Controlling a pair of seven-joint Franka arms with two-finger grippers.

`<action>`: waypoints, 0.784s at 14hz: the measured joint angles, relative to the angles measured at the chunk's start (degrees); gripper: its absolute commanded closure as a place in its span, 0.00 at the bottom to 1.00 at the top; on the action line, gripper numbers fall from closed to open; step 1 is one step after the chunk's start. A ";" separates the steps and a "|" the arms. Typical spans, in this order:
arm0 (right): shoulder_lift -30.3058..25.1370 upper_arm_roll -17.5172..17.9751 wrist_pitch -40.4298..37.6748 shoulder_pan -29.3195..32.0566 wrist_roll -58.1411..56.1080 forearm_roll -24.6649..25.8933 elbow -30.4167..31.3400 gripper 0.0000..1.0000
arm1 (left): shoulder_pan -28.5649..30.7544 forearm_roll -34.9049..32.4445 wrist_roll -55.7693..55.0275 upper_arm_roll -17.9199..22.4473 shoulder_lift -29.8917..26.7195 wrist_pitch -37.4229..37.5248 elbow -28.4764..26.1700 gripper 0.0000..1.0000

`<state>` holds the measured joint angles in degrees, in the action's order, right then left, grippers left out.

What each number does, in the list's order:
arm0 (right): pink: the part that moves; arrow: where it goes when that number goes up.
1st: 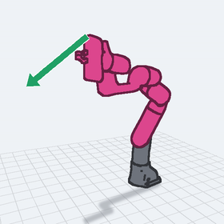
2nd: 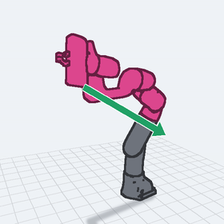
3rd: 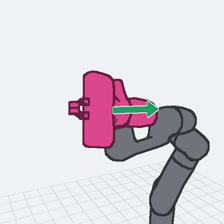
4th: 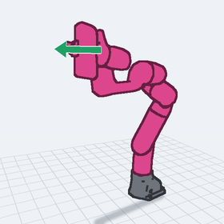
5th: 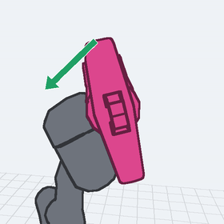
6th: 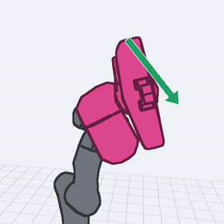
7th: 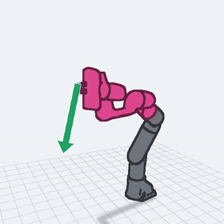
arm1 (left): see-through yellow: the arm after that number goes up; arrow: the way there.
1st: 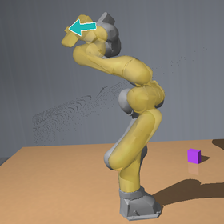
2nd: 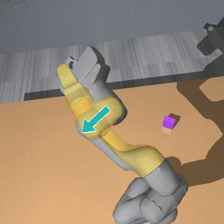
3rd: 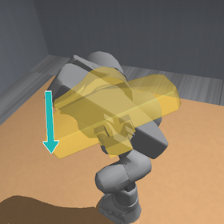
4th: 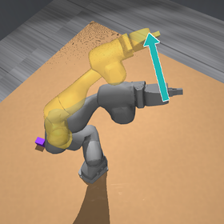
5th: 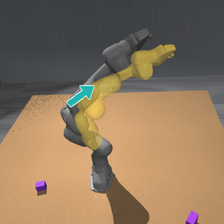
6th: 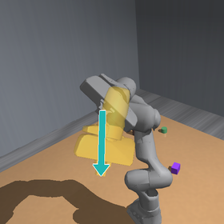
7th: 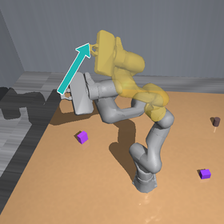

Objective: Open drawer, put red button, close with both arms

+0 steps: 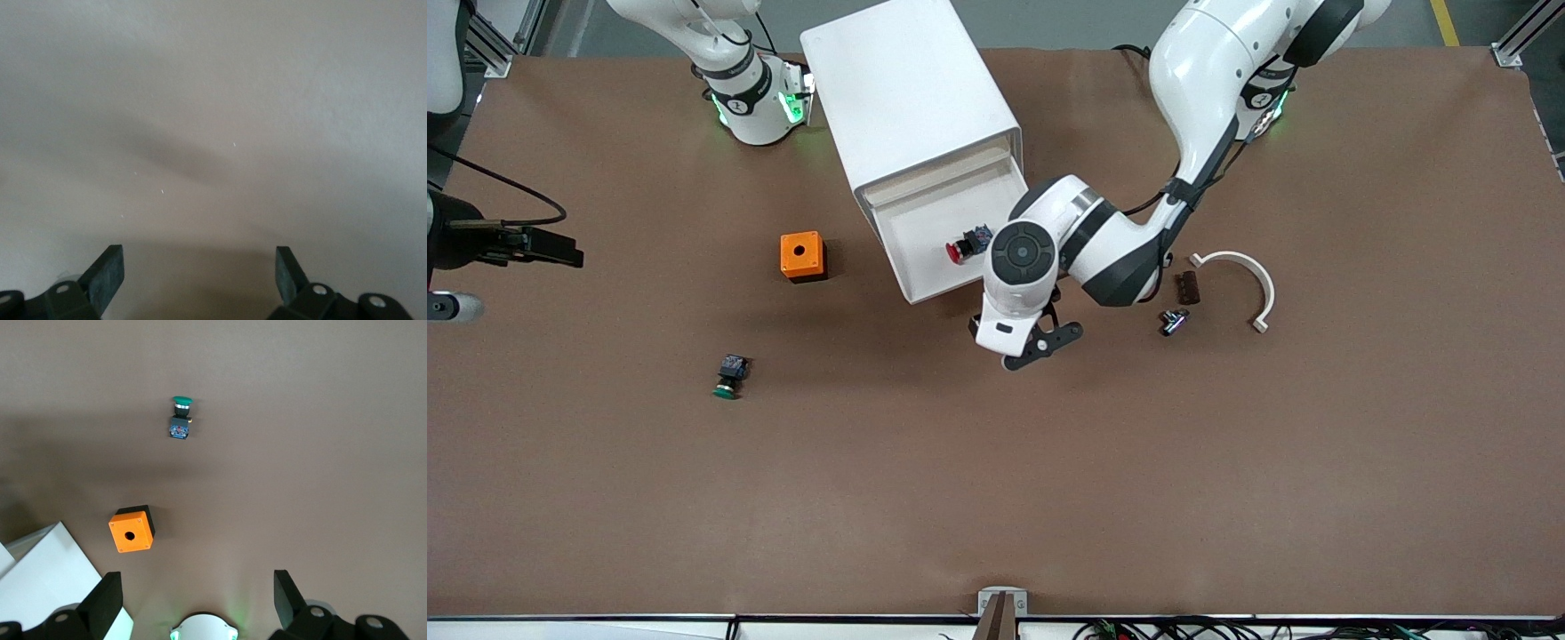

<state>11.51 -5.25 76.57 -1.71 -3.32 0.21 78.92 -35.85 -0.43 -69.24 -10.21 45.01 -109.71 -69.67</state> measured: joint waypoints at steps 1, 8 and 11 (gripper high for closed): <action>0.00 0.00 -0.81 0.11 -0.40 0.02 0.00 0.00 | -0.61 0.00 0.00 -0.03 0.00 0.00 0.00 0.00; 0.14 0.06 -1.52 0.34 -0.51 0.14 -3.98 0.00 | -3.32 0.00 0.00 -0.68 0.04 0.10 -0.50 0.00; 0.15 0.31 -3.98 0.34 -0.60 0.13 -4.45 0.00 | -4.06 0.00 0.00 -1.29 0.05 0.11 -0.84 0.00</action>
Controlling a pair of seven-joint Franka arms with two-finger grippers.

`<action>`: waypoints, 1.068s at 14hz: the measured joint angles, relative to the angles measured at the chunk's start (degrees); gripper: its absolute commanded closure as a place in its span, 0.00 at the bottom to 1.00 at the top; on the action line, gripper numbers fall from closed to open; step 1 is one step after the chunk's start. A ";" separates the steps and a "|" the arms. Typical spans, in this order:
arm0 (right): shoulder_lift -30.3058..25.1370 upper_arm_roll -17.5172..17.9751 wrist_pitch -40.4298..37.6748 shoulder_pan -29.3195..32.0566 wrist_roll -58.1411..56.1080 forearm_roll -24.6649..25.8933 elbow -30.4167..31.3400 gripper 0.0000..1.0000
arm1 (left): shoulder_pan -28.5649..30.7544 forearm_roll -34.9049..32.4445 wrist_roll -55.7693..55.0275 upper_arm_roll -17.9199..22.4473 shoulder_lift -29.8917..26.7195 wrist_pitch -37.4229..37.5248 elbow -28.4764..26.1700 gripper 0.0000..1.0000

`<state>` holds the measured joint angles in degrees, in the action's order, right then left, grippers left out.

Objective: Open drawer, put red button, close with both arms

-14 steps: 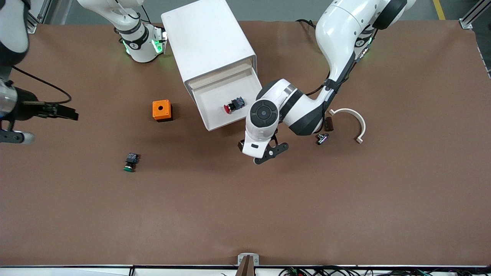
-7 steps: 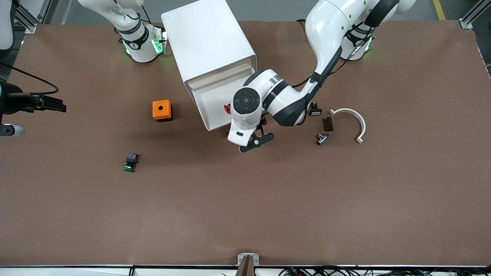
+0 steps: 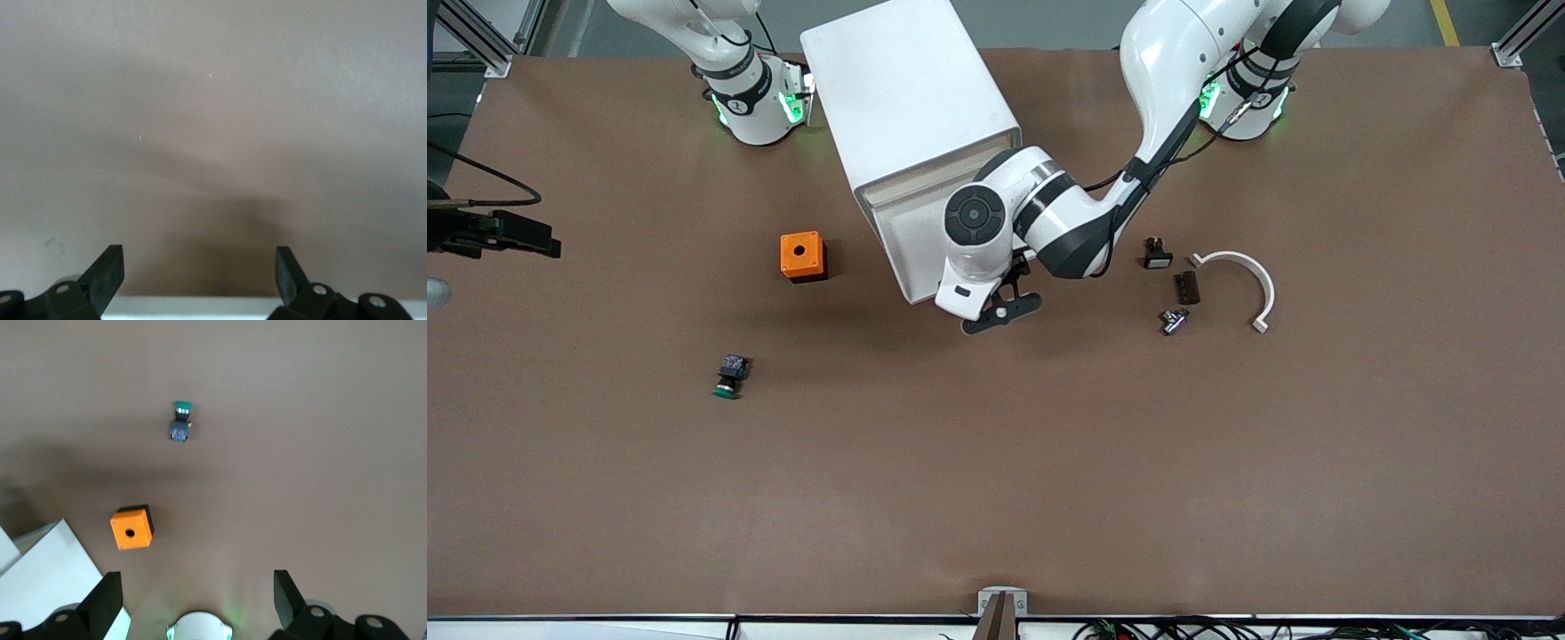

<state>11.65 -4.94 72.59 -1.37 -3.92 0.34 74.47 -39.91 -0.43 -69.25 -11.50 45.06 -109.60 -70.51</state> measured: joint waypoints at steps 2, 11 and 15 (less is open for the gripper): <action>-0.20 0.28 -2.29 0.00 0.00 0.00 -0.43 0.00 | -0.38 0.00 -0.01 -0.33 0.03 0.01 -0.30 0.00; -6.20 0.28 -2.79 0.98 0.00 0.00 1.72 0.00 | -0.64 9.52 -0.01 -4.47 0.06 0.21 -1.67 0.00; -9.38 0.24 -0.19 1.16 0.00 0.00 7.10 0.00 | -1.08 10.76 -0.01 -5.26 0.07 0.22 -2.75 0.00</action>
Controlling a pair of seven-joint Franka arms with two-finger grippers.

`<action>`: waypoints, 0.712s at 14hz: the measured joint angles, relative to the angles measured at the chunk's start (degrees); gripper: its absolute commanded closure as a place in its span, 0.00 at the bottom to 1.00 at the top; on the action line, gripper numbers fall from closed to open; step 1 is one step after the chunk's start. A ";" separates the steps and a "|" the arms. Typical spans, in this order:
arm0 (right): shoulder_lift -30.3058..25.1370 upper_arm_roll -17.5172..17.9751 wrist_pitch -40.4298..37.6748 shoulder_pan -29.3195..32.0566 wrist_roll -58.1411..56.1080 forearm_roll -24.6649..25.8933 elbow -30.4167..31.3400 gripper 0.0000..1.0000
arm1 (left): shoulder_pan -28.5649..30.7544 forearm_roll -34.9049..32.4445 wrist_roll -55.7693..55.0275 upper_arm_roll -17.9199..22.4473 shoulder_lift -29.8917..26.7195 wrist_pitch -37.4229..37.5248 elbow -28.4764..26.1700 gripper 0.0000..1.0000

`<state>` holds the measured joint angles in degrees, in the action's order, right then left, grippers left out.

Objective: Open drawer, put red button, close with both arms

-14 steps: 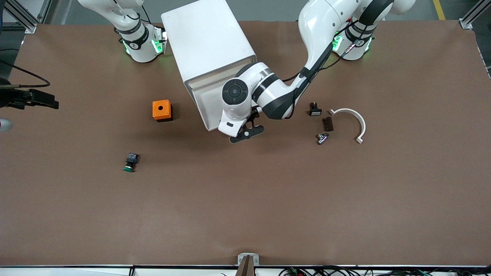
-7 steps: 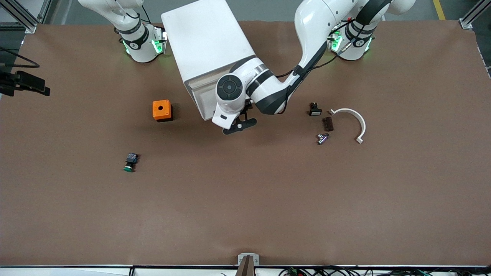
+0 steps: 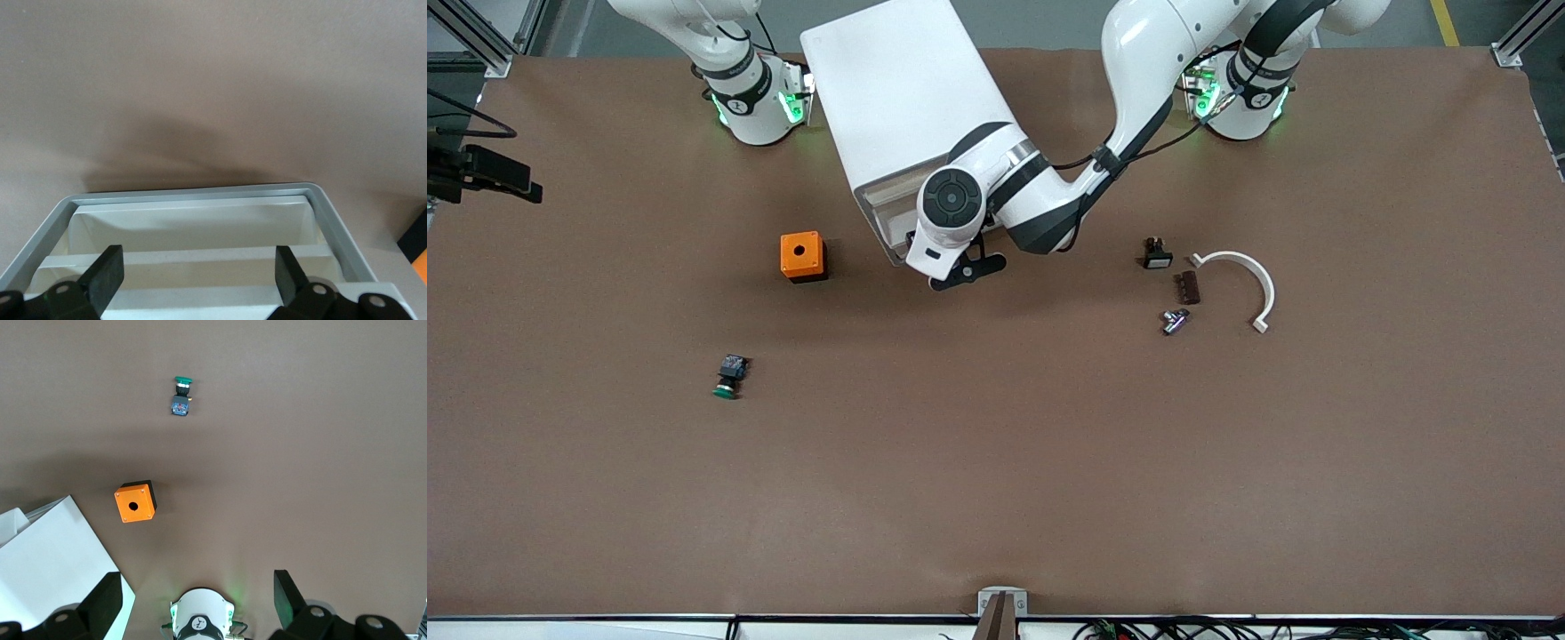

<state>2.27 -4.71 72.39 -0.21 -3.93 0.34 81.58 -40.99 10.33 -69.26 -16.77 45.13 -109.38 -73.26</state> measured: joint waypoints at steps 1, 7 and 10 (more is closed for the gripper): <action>-1.29 -0.02 1.67 0.12 0.00 0.00 1.83 0.00 | -0.06 0.04 0.00 -0.05 0.00 0.00 -0.20 0.00; -9.84 -0.02 9.80 0.35 0.00 0.00 13.29 0.00 | -0.32 0.09 0.00 -1.58 0.02 0.01 -1.48 0.00; -12.14 -0.06 11.97 1.05 0.00 0.00 16.32 0.00 | -0.33 0.09 0.00 -1.70 0.03 0.01 -2.11 0.00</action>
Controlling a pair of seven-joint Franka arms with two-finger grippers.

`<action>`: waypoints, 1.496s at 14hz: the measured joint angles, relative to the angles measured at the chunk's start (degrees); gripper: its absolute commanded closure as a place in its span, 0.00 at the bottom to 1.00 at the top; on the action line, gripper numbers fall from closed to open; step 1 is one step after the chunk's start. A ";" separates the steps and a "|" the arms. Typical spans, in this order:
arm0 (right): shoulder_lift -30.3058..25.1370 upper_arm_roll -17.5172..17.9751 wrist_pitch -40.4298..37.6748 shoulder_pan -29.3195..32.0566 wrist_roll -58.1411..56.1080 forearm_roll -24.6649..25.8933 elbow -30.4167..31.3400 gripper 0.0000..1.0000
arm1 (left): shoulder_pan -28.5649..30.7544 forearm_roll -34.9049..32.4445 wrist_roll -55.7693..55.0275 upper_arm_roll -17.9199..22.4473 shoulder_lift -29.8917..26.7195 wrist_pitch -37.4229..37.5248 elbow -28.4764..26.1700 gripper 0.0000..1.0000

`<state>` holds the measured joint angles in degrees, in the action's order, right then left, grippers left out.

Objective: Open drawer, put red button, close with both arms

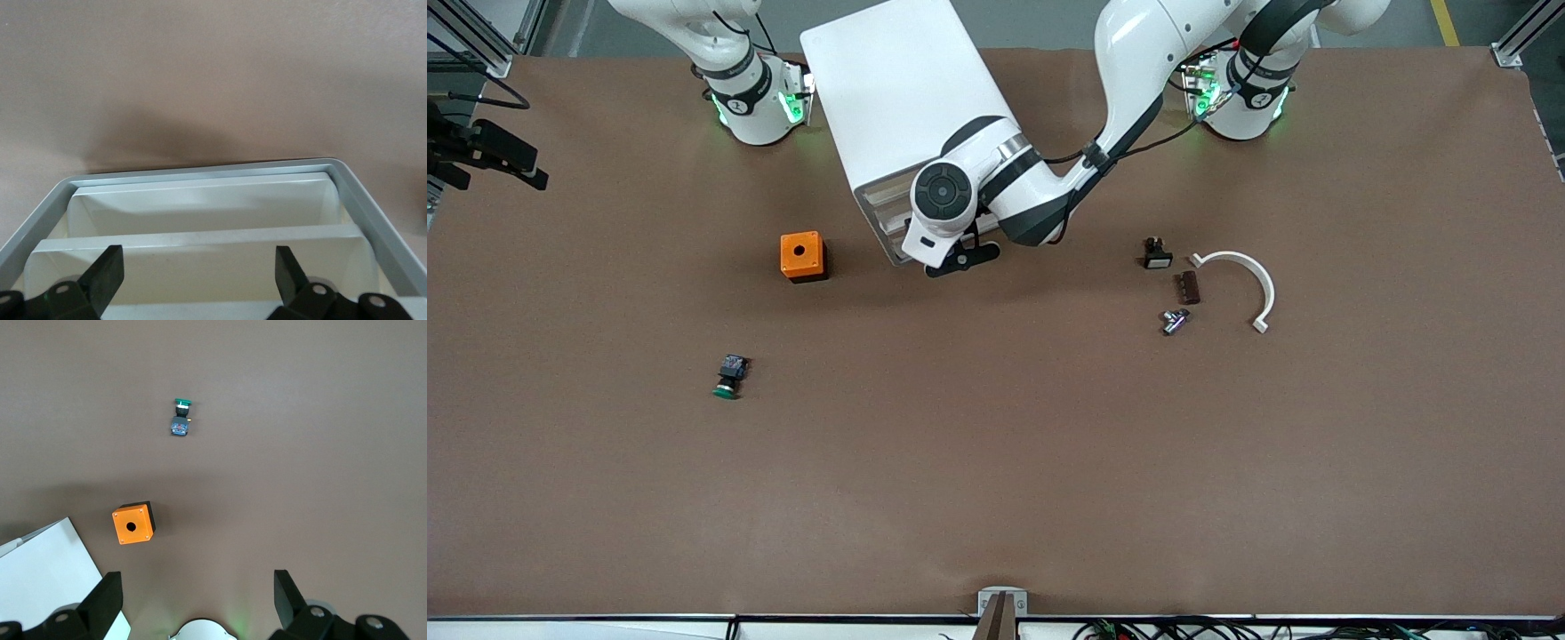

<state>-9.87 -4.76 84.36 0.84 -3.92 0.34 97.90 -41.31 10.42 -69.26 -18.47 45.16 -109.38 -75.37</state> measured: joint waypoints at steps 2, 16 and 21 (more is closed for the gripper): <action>-0.38 -0.03 0.54 0.28 0.00 0.00 0.49 0.00 | -0.01 0.60 0.00 -0.42 0.01 0.00 -0.28 0.00; -0.39 0.13 2.13 1.90 -0.40 -0.02 0.68 0.00 | 1.36 3.31 -0.07 -0.60 -0.05 -0.09 -0.53 0.00; -0.39 0.32 2.13 1.90 -0.40 -0.02 0.69 0.00 | 7.52 3.31 -0.06 -0.55 -1.35 -0.06 0.11 0.00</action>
<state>-10.27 -4.44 86.49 2.74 -4.32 0.32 98.58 -33.79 13.73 -69.32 -19.02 43.81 -109.44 -75.26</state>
